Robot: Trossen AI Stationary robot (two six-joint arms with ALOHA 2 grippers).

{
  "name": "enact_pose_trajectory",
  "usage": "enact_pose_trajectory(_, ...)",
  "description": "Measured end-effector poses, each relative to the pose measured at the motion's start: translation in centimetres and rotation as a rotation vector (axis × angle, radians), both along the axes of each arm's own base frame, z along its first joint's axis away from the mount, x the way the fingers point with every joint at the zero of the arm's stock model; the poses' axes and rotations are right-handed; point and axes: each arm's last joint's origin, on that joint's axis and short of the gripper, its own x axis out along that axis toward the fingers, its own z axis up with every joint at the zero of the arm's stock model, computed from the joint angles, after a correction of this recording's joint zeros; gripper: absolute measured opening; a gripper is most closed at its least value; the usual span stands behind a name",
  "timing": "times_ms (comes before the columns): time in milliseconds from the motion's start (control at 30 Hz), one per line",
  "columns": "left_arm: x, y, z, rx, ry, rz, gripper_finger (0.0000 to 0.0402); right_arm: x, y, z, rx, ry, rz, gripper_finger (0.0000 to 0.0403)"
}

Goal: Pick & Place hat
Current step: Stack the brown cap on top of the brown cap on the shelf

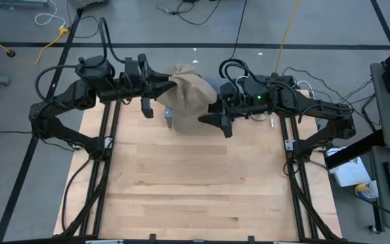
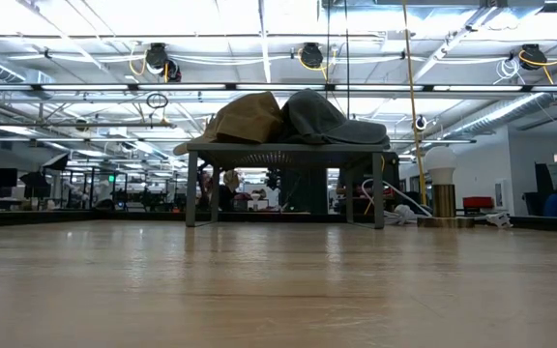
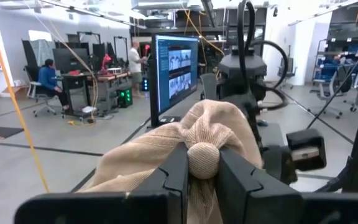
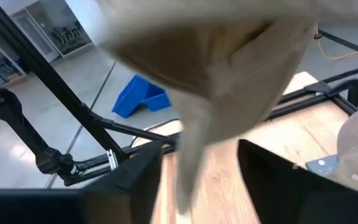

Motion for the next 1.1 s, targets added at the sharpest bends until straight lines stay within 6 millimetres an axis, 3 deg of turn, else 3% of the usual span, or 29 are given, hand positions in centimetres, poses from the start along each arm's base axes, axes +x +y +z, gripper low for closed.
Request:
enact_pose_trajectory(267, 0.0, 0.0, 0.0, 0.002, -0.004, 0.000, 0.0049, 0.0, 0.0, 0.0, 0.000, -0.002, 0.001, 0.0015)
enact_pose_trajectory(433, 0.0, 0.0, 0.2, -0.025, -0.021, 0.003, 0.0058, -0.3, 0.0, 0.2, 0.009, -0.008, -0.001, 0.0008)
enact_pose_trajectory(667, -0.8, 0.5, 0.7, -0.188, -0.100, 0.084, 0.0218, -3.5, 0.1, 2.2, -0.021, -0.064, -0.005, 0.0005)
enact_pose_trajectory(833, -1.2, 0.8, 1.5, -0.252, -0.185, 0.049, 0.0321, -6.5, 0.0, 3.6, -0.073, -0.106, -0.018, 0.0005)
enact_pose_trajectory(967, -1.4, 1.2, 2.0, -0.348, -0.258, -0.026, 0.0373, -8.7, 0.0, 5.0, -0.200, -0.185, -0.051, 0.0005)
enact_pose_trajectory(1100, -1.6, 1.5, 2.4, -0.442, -0.311, -0.083, 0.0391, -10.6, 0.0, 6.4, -0.325, -0.277, -0.114, 0.0005)
